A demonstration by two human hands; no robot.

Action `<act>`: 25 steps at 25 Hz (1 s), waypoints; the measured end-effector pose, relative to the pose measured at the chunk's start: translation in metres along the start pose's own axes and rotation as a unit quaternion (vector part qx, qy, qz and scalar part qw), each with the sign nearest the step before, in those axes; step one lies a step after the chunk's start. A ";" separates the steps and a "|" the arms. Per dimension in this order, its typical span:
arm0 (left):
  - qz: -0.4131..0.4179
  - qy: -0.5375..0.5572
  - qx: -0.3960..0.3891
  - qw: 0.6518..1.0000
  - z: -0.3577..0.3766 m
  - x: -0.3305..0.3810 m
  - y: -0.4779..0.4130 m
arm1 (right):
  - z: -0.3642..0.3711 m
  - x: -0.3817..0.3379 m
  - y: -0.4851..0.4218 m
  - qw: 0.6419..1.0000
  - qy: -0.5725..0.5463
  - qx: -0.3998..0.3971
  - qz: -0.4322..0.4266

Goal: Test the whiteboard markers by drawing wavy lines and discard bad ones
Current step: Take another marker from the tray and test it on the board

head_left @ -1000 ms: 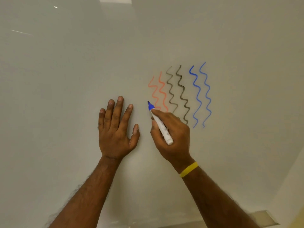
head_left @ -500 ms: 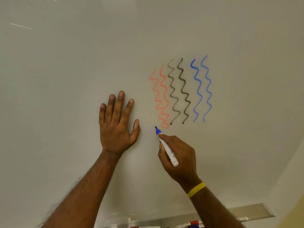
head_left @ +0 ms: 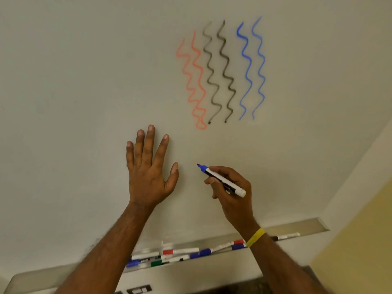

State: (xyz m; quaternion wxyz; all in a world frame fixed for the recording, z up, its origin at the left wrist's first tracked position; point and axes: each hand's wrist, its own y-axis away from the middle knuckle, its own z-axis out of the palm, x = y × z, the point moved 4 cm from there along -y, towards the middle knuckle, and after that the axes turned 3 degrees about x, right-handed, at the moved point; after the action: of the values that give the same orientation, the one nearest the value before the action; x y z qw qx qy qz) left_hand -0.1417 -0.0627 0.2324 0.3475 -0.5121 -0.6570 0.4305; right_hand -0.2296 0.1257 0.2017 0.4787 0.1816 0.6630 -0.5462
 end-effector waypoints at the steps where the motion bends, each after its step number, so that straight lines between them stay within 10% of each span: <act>1: 0.001 0.012 -0.018 1.000 0.003 0.005 0.015 | -0.005 0.007 0.007 1.000 -0.006 0.003 0.018; 10: 0.009 0.083 -0.242 0.967 0.045 0.037 0.159 | -0.052 0.079 0.076 0.964 -0.049 0.065 0.253; 25: -0.077 0.069 -0.605 0.790 0.120 0.054 0.297 | -0.090 0.144 0.153 0.887 0.003 0.125 0.445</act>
State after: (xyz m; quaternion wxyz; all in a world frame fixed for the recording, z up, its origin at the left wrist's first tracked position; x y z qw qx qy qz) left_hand -0.1508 -0.0045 -0.0867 0.0426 -0.5938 -0.7946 -0.1193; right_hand -0.2206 0.2173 -0.0069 0.6425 0.5180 0.4401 -0.3537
